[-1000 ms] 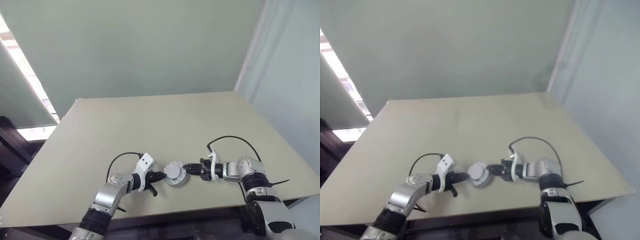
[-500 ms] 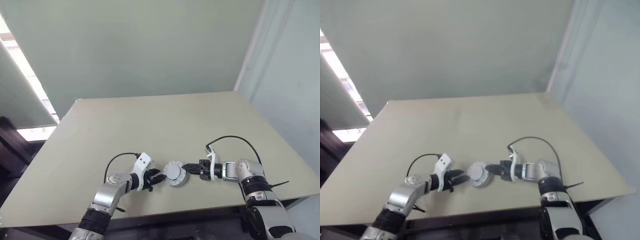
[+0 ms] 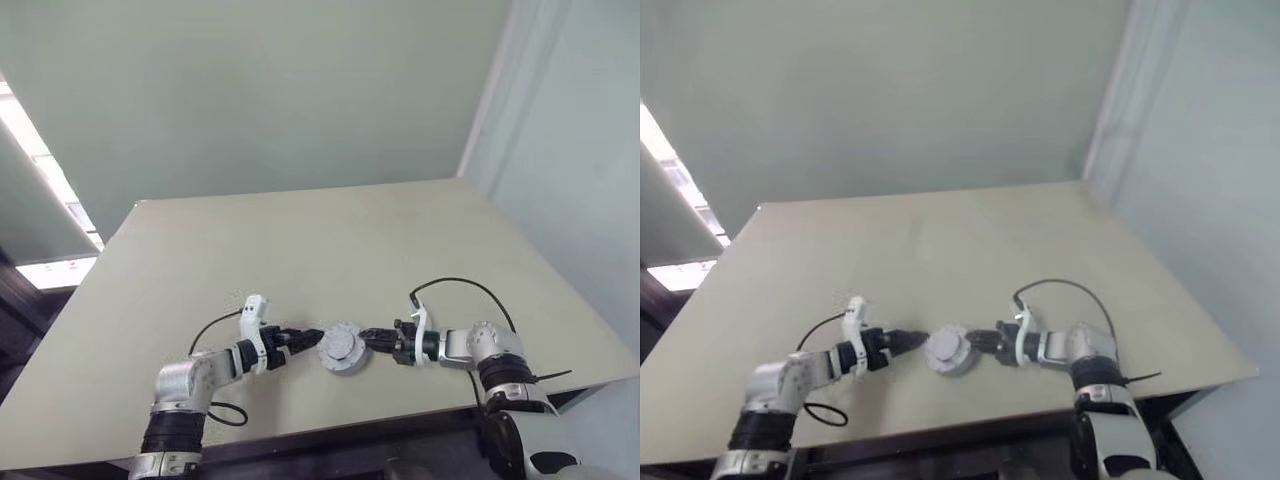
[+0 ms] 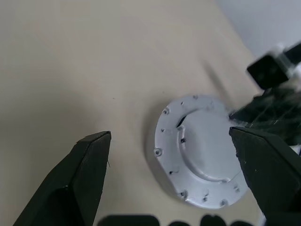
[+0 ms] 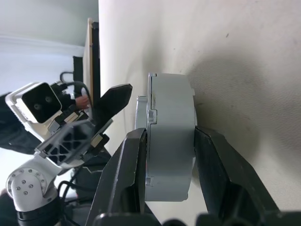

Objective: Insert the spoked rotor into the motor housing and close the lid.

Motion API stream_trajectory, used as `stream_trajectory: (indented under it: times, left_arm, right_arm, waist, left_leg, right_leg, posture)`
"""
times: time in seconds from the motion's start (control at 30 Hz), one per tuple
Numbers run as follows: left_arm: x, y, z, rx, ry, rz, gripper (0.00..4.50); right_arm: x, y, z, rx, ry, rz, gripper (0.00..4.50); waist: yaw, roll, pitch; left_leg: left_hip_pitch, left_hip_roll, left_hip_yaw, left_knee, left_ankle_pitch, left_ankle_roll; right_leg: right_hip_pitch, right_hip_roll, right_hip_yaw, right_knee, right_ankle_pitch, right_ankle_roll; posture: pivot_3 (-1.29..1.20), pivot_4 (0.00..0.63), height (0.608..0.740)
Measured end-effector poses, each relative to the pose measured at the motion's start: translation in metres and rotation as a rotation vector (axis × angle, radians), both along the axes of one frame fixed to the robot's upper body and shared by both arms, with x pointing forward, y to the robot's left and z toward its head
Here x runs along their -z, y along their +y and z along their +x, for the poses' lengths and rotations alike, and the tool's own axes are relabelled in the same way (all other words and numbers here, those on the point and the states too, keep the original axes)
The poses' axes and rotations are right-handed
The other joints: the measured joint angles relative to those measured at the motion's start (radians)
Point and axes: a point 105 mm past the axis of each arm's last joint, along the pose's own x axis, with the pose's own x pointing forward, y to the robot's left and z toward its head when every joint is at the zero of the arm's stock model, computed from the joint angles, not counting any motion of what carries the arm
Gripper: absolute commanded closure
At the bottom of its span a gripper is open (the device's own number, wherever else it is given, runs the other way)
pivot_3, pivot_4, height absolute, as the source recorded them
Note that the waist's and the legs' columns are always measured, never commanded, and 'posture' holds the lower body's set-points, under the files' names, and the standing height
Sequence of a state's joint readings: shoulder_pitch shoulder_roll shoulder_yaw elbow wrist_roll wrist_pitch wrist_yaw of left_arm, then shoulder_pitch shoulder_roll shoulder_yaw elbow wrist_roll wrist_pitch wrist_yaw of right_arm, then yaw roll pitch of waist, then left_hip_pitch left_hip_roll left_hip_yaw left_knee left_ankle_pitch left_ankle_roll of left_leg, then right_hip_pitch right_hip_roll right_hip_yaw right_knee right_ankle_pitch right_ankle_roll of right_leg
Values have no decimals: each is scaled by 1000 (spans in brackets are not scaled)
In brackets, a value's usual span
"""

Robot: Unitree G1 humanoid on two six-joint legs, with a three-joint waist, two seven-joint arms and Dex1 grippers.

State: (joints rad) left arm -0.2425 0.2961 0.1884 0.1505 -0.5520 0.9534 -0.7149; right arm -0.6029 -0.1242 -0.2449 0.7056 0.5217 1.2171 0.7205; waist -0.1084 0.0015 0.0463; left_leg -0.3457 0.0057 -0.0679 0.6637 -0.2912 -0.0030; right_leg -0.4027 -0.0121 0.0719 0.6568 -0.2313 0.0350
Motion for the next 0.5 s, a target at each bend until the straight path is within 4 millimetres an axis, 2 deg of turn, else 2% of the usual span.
stream_trajectory:
  times: [0.13, 0.4, 0.5]
  left_arm:
    - [-7, -2, -2, -75, 76, -172, 35]
    - [-7, 5, -6, -114, 131, -209, 35]
    - [-3, 18, -9, -158, 153, -212, 35]
  right_arm:
    - [1, 4, -2, 51, 33, 74, 3251]
    - [-7, 21, -3, 46, 38, 127, 3251]
    - [-9, 20, 0, 67, 37, 138, 3251]
  waist:
    - [0, 0, 0]
    - [6, 0, 0]
    - [9, 0, 0]
  left_leg:
    - [-6, 0, 0, 1, 0, 0]
    - [-12, -2, -1, 1, 0, 0]
    - [-12, -2, -2, 1, 0, 0]
  right_leg:
    - [-6, 0, 0, 0, 0, 0]
    - [-9, -2, -1, -1, 0, 0]
    - [-9, -3, -1, -2, 0, 0]
  posture:
    - [0, 0, 740]
    - [0, 0, 740]
    - [0, 0, 740]
